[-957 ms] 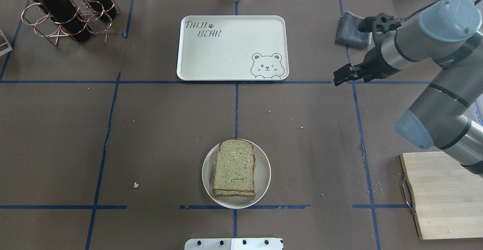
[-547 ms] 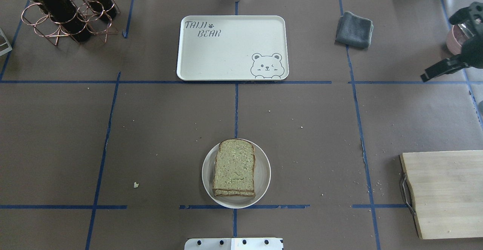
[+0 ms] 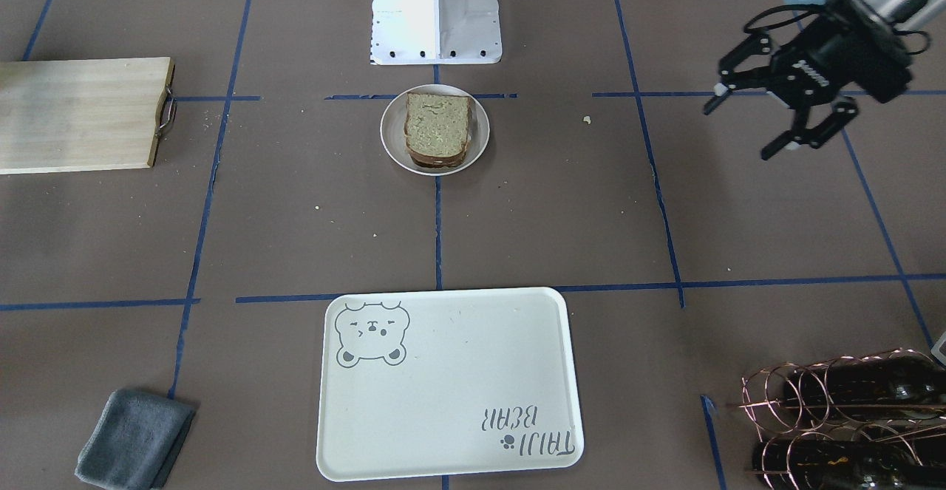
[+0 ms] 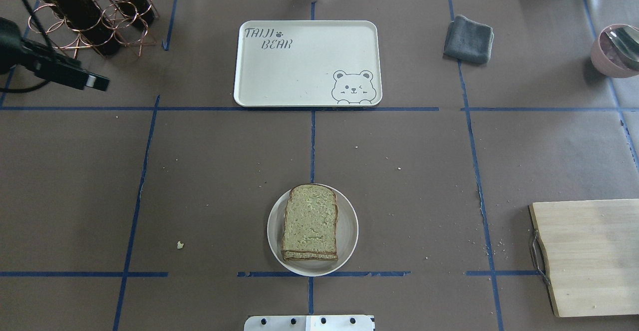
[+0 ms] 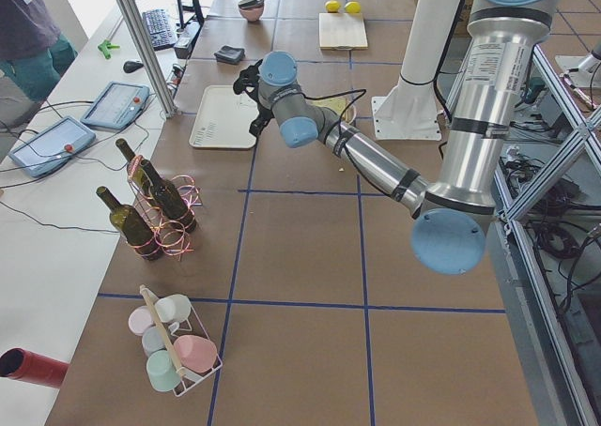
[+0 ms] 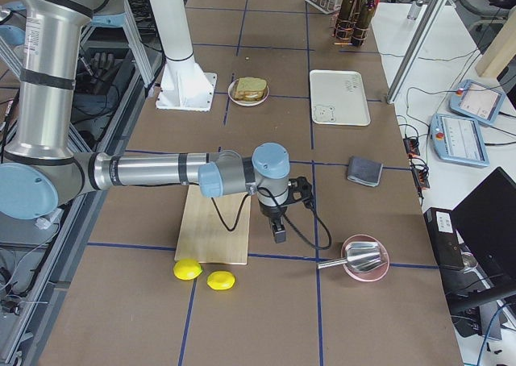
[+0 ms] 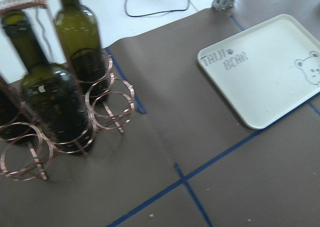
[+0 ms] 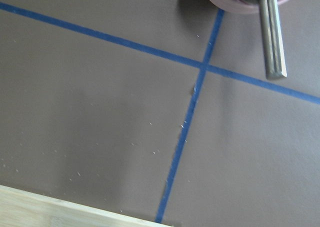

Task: Make sandwich and place on tray
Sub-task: 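Reach the left gripper to the white plate rim and grasp it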

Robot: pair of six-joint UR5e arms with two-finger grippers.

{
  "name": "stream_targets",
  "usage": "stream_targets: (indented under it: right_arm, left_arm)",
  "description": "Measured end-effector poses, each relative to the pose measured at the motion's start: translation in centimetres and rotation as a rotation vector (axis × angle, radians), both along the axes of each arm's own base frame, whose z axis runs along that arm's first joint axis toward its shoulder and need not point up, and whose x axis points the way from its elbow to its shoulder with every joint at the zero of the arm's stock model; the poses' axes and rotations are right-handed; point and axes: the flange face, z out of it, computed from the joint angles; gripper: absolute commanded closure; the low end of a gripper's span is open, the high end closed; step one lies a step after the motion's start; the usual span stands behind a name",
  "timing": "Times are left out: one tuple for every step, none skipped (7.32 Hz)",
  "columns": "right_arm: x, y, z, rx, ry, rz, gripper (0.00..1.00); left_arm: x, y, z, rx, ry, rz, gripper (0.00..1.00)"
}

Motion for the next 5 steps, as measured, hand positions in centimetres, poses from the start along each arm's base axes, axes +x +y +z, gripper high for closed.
stream_targets:
  right_arm:
    - [1.5,1.2,1.1,-0.032,0.006,0.021,0.00]
    - [2.1,1.9,1.8,-0.063,0.007,0.033,0.00]
    - [2.3,2.3,2.4,-0.084,0.004,0.038,0.00]
    - [2.4,2.7,2.7,-0.096,0.001,0.040,0.00]
    - [2.4,3.1,3.1,-0.106,-0.001,0.040,0.00]
  left_arm:
    - [5.1,2.0,-1.0,-0.052,0.003,0.008,0.00]
    - [9.7,4.0,-1.5,-0.125,0.000,-0.026,0.00]
    - [14.6,6.8,-2.0,-0.232,0.004,-0.062,0.09]
    - [18.8,9.5,-2.6,-0.326,0.004,-0.096,0.23]
    - [22.4,11.6,-3.4,-0.406,-0.004,-0.121,0.35]
